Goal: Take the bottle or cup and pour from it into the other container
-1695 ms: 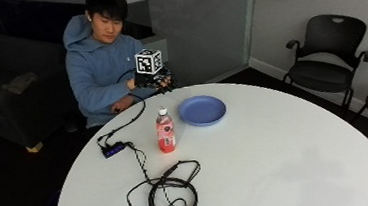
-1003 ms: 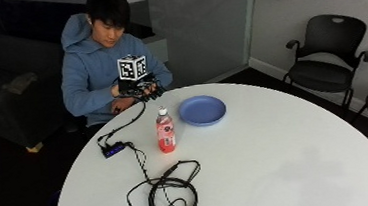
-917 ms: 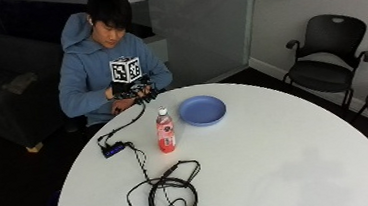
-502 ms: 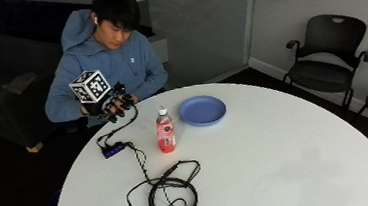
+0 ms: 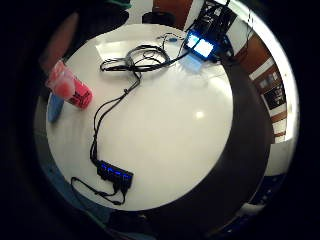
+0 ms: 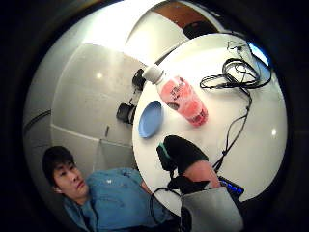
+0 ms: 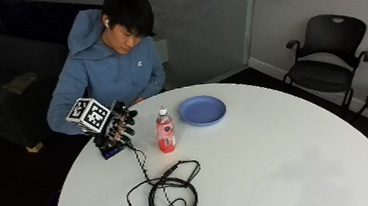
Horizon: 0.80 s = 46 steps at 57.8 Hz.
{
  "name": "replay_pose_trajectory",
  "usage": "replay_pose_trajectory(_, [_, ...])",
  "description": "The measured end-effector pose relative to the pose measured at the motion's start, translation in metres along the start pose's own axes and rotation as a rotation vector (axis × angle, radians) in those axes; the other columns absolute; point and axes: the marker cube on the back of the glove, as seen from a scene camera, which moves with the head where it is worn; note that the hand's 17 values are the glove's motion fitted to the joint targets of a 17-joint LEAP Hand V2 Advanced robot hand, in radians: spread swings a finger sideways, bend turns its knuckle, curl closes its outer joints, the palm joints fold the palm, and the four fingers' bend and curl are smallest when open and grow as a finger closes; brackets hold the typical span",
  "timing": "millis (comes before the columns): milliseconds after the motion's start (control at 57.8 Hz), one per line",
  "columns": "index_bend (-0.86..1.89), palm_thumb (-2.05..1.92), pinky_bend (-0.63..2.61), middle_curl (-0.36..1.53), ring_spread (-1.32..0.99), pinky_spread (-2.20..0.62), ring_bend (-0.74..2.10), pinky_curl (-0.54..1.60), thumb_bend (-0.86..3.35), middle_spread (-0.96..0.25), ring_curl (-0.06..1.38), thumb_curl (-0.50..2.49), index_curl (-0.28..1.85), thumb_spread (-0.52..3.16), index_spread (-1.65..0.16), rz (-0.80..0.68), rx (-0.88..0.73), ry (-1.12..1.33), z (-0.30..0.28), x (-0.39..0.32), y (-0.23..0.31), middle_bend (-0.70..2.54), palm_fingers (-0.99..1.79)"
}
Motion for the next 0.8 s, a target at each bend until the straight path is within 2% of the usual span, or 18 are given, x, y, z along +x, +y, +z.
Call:
replay_pose_trajectory(259, [0.11, 0.45, 0.72, 0.33, 0.08, 0.21, 0.50, 0.29, -0.04, 0.04, 0.31, 0.33, 0.19, 0.92, -0.32, 0.004, 0.013, -0.200, 0.048, 0.003, -0.027, 0.21, 0.14])
replay_pose_trajectory(432, [0.11, 0.45, 0.74, 0.33, 0.10, 0.21, 0.52, 0.29, -0.03, 0.07, 0.31, 0.33, 0.19, 0.89, -0.31, -0.037, -0.007, -0.514, 0.086, -0.013, -0.051, 0.21, 0.15])
replay_pose_trajectory(553, [0.11, 0.51, 0.75, 0.33, 0.12, 0.22, 0.54, 0.30, -0.02, 0.09, 0.32, 0.35, 0.18, 0.87, -0.33, -0.009, -0.009, -0.742, 0.118, -0.032, -0.055, 0.20, 0.14])
replay_pose_trajectory(709, [0.12, 0.59, 0.77, 0.32, 0.13, 0.21, 0.56, 0.30, -0.02, 0.10, 0.32, 0.36, 0.18, 0.83, -0.36, 0.051, -0.004, -0.827, 0.140, -0.043, -0.059, 0.19, 0.14])
replay_pose_trajectory(796, [0.11, 0.64, 0.78, 0.33, 0.12, 0.21, 0.61, 0.29, -0.02, 0.10, 0.32, 0.37, 0.18, 0.79, -0.36, 0.067, 0.030, -0.887, 0.150, -0.051, -0.070, 0.21, 0.26])
